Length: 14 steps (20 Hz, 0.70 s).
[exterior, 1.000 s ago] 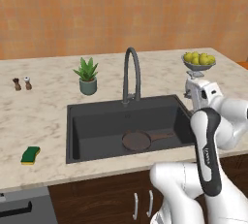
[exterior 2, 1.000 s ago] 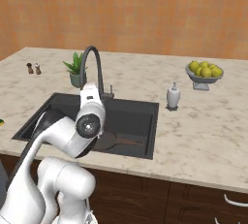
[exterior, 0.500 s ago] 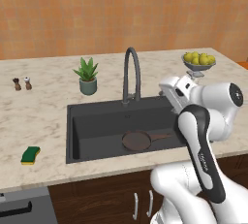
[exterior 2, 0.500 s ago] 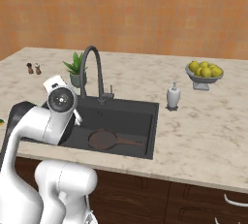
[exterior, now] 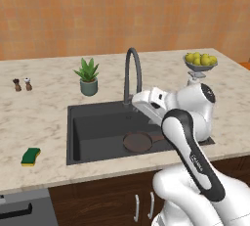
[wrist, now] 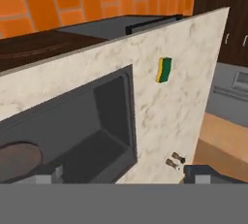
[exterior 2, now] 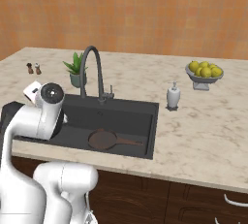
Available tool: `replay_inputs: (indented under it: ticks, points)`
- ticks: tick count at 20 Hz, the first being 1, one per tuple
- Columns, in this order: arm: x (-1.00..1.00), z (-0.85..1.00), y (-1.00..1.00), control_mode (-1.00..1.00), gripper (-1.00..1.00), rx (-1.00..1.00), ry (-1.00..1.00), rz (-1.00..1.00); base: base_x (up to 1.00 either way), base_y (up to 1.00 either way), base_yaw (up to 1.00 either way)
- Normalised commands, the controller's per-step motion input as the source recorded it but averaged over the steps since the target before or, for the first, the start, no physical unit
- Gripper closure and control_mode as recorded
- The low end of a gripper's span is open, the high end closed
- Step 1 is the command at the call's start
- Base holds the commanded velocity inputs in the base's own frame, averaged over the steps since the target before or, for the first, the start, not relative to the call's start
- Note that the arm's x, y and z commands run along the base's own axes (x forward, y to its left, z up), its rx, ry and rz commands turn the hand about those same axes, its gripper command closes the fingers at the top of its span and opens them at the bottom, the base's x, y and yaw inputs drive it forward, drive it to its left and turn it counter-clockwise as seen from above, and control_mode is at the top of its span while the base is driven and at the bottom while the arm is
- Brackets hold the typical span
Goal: Pick the pan and sponge and place them into the sink. Then turn on the water.
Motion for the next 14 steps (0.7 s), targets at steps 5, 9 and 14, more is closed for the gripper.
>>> replay_inputs:
  ticks: [5, 9, 14]
  points:
    - [0.02, -0.47, 0.93, -1.00, -1.00, -0.23, 0.28, 0.23, 0.00, 0.00, 0.00]
    - [0.01, -0.18, 1.00, -1.00, -1.00, -0.22, 0.26, 0.13, 0.00, 0.00, 0.00]
    - [0.10, -0.01, 0.95, -1.00, -1.00, -0.22, 0.19, 0.11, 0.00, 0.00, 0.00]
